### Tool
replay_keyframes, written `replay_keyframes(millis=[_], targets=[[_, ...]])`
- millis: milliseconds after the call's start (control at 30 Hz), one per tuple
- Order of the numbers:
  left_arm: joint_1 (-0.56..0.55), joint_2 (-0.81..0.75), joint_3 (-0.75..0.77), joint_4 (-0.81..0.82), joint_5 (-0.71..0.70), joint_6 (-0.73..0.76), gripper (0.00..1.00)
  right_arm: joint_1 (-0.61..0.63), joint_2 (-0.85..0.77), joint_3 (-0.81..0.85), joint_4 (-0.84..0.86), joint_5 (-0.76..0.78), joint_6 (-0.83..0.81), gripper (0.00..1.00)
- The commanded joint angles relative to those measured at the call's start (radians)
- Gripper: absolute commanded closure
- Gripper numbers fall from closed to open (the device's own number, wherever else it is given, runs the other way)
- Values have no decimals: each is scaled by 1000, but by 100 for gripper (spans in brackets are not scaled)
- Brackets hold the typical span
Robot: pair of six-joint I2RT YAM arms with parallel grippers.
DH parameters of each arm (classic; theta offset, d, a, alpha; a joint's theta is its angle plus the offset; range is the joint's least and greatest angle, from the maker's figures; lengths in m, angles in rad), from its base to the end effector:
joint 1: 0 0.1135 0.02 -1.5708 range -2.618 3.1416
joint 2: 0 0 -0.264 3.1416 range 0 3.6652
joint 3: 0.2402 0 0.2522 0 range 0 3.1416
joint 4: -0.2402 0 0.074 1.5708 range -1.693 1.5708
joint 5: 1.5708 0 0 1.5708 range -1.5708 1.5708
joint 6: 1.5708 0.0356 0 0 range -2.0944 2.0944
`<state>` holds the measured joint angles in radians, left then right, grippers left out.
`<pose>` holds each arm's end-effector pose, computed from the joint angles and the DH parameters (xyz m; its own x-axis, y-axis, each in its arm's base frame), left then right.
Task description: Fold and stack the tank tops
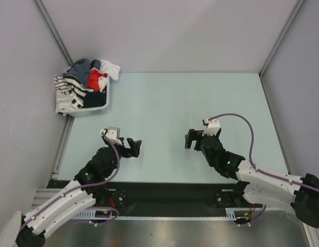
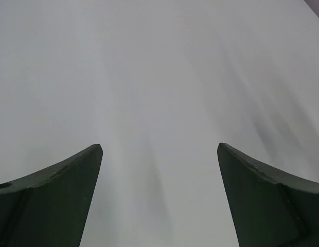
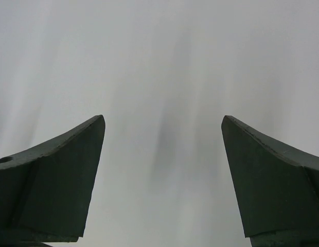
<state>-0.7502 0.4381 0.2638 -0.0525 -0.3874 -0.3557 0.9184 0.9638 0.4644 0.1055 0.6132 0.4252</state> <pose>0.1093 -0.0834 0.2181 -0.2802 -0.1796 -0.9430 0.2820 0.9236 -0.2597 0.1428 0.1532 0.2261 -0.3472 0.1012 -0.9323 -0.2020 0.9628 0.1797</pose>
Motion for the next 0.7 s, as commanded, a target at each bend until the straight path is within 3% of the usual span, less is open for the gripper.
replay_keyframes(millis=[0, 333, 433, 500, 600, 667], targets=[[5, -1, 6, 42, 12, 24, 0, -7, -33, -9, 26, 22, 0, 0], [5, -4, 12, 10, -46, -6, 0, -6, -54, -46, 20, 120, -2, 0], [12, 14, 47, -39, -102, -66, 0, -9, -68, -130, 164, 128, -104, 0], [35, 48, 112, -56, -100, -119, 0, -33, -106, -135, 165, 47, -112, 0], [162, 180, 287, -165, -64, -222, 0, -56, -138, -139, 140, -65, -115, 0], [314, 275, 388, -250, 26, -270, 0, -70, -148, -136, 117, -91, -117, 0]])
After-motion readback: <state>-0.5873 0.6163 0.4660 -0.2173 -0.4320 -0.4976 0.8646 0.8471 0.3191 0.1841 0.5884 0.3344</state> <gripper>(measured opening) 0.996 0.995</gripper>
